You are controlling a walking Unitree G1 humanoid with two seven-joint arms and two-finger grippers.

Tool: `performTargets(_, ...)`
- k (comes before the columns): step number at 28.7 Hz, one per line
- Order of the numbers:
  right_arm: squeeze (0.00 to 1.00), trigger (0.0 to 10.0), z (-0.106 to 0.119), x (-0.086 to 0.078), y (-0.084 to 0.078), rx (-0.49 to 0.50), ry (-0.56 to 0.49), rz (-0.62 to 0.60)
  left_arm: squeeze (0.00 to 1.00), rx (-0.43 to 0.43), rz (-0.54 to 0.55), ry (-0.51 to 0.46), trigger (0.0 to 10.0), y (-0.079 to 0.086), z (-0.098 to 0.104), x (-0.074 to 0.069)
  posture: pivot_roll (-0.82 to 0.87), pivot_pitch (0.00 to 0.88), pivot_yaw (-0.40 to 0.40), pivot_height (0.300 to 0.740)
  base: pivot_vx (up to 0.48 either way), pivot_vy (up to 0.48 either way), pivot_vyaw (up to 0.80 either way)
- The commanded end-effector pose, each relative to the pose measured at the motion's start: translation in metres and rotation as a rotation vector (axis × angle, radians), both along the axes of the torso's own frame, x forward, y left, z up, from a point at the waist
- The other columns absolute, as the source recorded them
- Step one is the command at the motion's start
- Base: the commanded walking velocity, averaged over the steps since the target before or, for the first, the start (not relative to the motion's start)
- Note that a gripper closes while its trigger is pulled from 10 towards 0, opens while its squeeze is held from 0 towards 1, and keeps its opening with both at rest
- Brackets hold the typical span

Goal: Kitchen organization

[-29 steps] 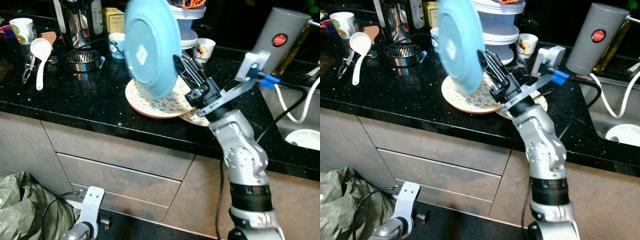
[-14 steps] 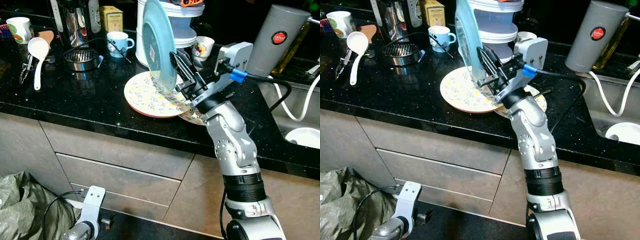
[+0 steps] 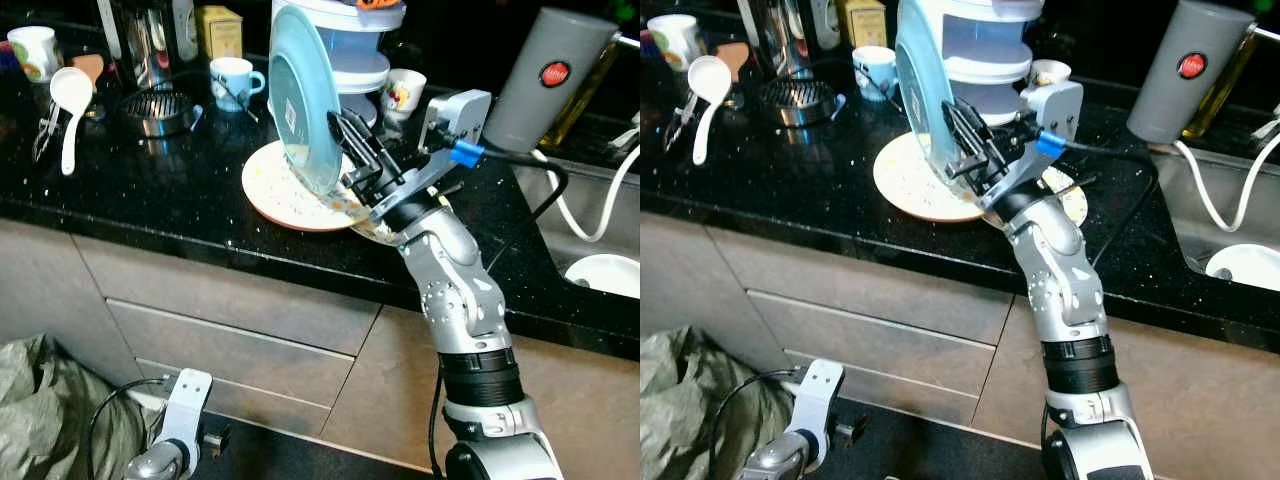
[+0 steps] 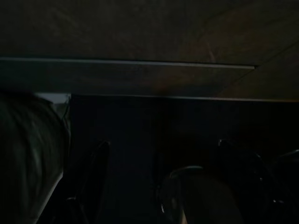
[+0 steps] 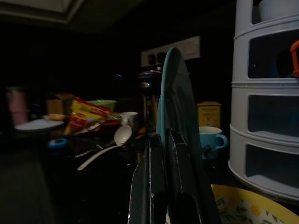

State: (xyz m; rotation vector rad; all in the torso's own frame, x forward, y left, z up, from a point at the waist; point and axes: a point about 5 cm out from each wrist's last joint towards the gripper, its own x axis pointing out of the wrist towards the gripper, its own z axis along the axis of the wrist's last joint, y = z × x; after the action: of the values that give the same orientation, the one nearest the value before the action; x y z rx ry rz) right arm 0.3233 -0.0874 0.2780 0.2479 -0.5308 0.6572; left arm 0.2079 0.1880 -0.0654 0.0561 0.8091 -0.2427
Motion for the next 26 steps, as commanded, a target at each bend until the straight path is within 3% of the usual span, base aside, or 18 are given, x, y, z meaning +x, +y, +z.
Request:
performTargets(1,0.0,10.0,-0.0023,0.0007,-0.0016,-0.003,0.017,0.006,0.0,-0.008,-0.012,0.026,10.0,-0.0037,-0.0034,-0.0046,0.06,0.03,-0.067,0.74,0.0,-0.409,0.0)
performTargets(26,0.0,10.0,-0.0034,0.0015,-0.0007,-0.045,0.045,0.004,0.0,-0.023,-0.007,0.024,10.0,-0.0047,-0.0031,-0.0042,0.06,0.034,-0.071,0.74,0.0,-0.419,0.0)
